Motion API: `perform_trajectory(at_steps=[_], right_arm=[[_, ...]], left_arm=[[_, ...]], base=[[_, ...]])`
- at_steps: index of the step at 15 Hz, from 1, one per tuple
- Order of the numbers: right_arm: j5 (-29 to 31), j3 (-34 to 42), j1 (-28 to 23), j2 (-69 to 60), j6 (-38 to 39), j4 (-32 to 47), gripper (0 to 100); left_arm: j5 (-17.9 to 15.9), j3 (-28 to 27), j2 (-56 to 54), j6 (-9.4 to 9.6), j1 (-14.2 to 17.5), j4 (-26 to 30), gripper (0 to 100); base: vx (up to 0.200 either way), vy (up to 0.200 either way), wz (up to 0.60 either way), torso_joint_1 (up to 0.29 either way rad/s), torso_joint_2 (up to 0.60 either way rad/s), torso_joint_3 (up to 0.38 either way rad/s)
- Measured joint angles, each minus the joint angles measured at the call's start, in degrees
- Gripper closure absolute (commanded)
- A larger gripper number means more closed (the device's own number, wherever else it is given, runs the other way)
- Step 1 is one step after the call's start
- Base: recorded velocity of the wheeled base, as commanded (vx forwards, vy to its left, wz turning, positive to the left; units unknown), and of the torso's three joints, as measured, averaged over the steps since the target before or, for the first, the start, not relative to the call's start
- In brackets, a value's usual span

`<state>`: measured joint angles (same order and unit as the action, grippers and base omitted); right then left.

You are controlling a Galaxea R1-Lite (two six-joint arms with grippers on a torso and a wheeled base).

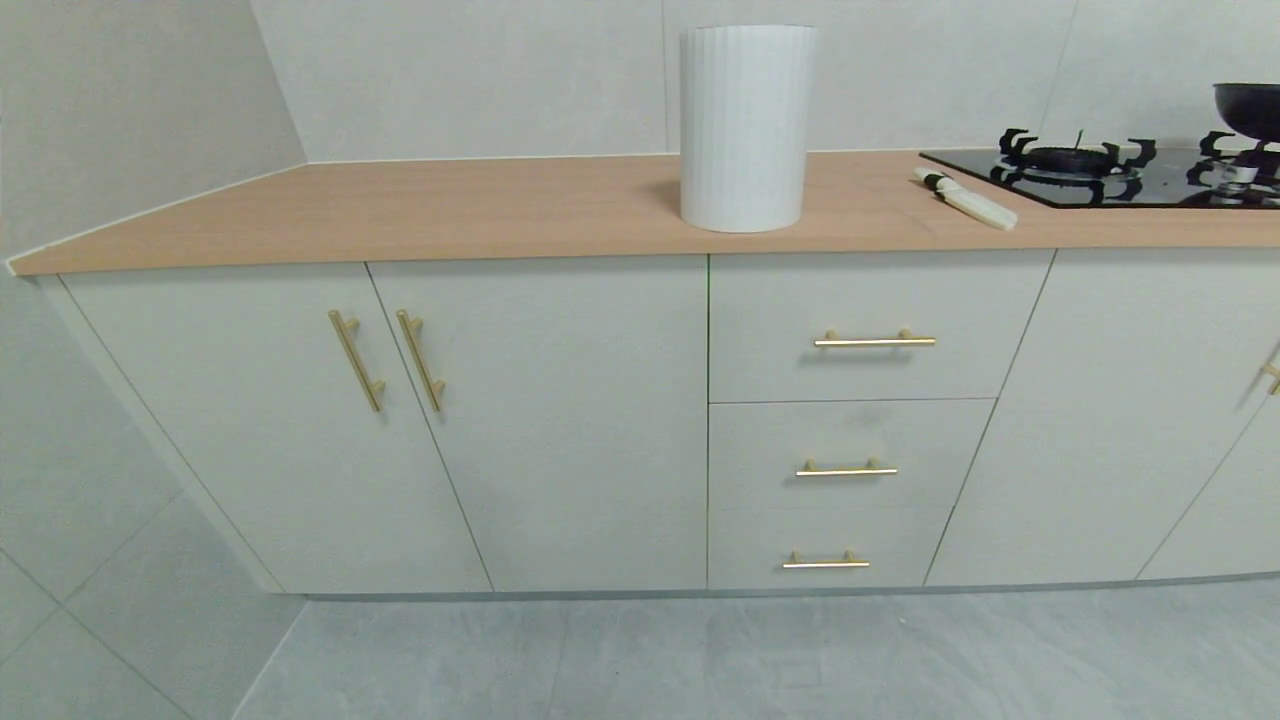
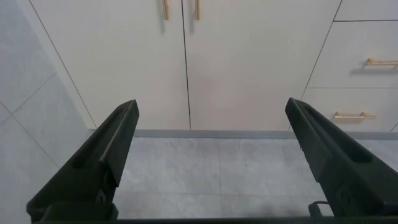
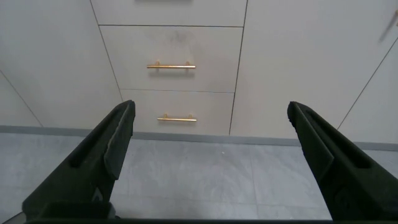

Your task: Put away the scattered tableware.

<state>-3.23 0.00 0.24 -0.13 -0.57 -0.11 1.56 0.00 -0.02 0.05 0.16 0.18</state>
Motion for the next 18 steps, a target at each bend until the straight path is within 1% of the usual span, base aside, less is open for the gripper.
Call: perform_trajectory(at_steps=[18], right_arm=[[0.1,0.0,0.0,0.0,0.1,0.0,0]], left_arm=[[0.0,0.0,0.0,-0.21,0.0,0.0,0]], base=[[0.2,0.0,0.0,0.003,0.0,0.005]])
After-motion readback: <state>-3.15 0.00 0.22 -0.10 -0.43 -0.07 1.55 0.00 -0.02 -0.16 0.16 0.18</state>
